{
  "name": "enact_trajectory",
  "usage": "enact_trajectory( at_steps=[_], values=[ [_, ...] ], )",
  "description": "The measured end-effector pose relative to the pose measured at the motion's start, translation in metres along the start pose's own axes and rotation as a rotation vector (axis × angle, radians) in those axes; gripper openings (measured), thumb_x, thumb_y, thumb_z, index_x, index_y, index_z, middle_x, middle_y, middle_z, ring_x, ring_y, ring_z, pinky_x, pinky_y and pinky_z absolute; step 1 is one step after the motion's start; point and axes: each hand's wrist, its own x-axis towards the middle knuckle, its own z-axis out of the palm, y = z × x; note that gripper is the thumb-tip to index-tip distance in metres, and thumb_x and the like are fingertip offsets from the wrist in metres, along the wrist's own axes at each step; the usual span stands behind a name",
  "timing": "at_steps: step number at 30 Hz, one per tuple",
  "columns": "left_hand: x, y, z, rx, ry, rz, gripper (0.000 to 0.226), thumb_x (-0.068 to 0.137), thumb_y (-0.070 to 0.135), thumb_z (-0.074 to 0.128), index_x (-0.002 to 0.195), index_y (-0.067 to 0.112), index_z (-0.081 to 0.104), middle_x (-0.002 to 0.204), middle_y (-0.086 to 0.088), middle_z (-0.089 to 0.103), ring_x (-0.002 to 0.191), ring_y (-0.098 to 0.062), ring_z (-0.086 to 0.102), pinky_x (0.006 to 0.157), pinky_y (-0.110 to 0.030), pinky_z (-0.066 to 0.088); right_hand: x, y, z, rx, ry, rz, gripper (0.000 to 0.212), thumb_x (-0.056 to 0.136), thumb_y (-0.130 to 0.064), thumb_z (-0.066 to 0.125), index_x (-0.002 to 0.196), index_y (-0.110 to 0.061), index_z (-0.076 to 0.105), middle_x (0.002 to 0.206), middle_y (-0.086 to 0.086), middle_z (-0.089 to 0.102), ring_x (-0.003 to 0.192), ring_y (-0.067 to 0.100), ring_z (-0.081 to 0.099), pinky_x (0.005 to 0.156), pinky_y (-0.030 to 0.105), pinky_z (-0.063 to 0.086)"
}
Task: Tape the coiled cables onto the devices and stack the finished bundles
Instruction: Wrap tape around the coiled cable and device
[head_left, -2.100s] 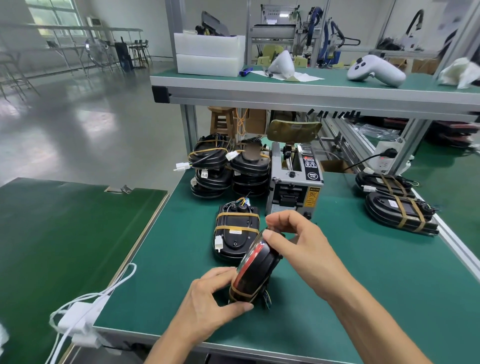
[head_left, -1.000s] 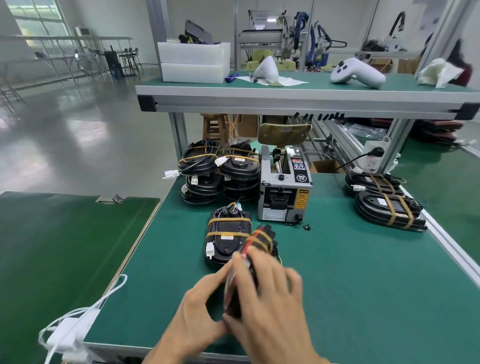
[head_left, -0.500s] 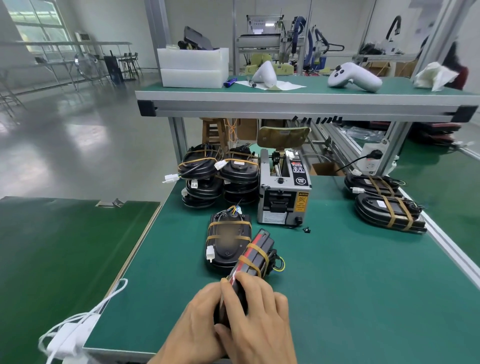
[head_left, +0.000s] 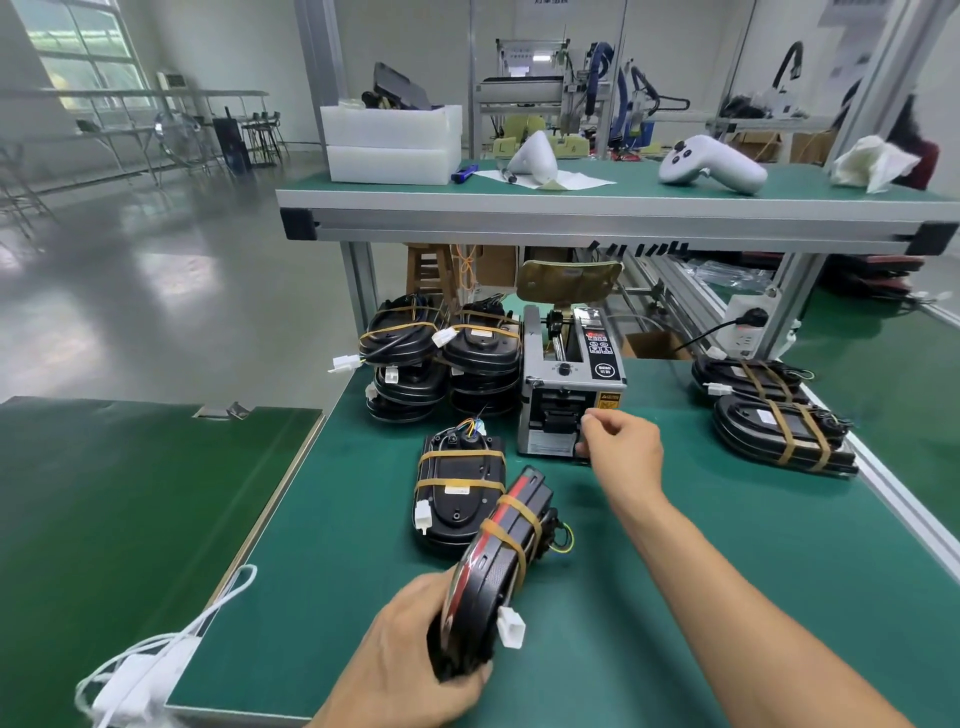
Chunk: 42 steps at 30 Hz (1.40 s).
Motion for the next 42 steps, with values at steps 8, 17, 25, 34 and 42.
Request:
enact_trajectory(
  at_steps=[8, 17, 25, 34, 42],
  values=[
    [0.000, 0.002, -0.003, -0.029, -0.007, 0.044, 0.072, 0.068, 0.032, 0.086, 0.128, 0.061, 0.059, 0.123, 0.029, 0.067, 0.106, 0.005, 0.067, 0.083, -0.004, 0.047, 0.012, 0.000, 0.031, -0.003, 0.047, -0.011, 0.020, 0.094, -0.014, 0.059, 0.098, 0.001, 0.072, 0.074, 0.012, 0.074, 0.086, 0.031, 0.074, 0.075, 0.033, 0.056],
    [0.000, -0.002, -0.002, -0.022, 0.003, 0.072, 0.076, 0.070, 0.034, 0.087, 0.136, 0.057, 0.058, 0.127, 0.028, 0.066, 0.109, 0.001, 0.067, 0.086, -0.007, 0.048, 0.015, -0.007, 0.041, 0.135, 0.145, 0.131, 0.028, 0.089, -0.015, 0.064, 0.062, -0.021, 0.066, 0.074, 0.010, 0.075, 0.085, 0.031, 0.074, 0.077, 0.038, 0.057],
    [-0.001, -0.005, 0.002, -0.004, 0.016, 0.083, 0.072, 0.070, 0.035, 0.088, 0.132, 0.057, 0.058, 0.126, 0.028, 0.065, 0.108, 0.002, 0.067, 0.084, -0.005, 0.047, 0.027, -0.012, 0.055, 0.206, 0.251, 0.271, 0.020, 0.081, -0.022, 0.068, 0.062, -0.027, 0.066, 0.077, 0.001, 0.077, 0.085, 0.028, 0.072, 0.098, 0.049, 0.054],
    [0.001, -0.005, 0.001, -0.020, 0.023, 0.108, 0.077, 0.070, 0.035, 0.088, 0.138, 0.055, 0.057, 0.126, 0.028, 0.065, 0.114, -0.002, 0.067, 0.090, -0.012, 0.050, 0.028, -0.009, 0.054, 0.287, 0.307, 0.340, 0.015, 0.082, -0.018, 0.074, 0.068, -0.022, 0.070, 0.066, -0.007, 0.061, 0.067, 0.022, 0.061, 0.072, 0.033, 0.054],
    [0.003, -0.004, 0.001, -0.022, 0.044, 0.128, 0.074, 0.070, 0.031, 0.087, 0.132, 0.058, 0.056, 0.122, 0.028, 0.066, 0.117, -0.005, 0.066, 0.096, -0.021, 0.053, -0.083, -0.005, -0.036, 0.248, -0.296, -0.187, 0.008, 0.082, -0.034, 0.079, 0.078, -0.028, 0.077, 0.105, -0.018, 0.076, 0.100, -0.005, 0.067, 0.087, 0.013, 0.047]
  ],
)
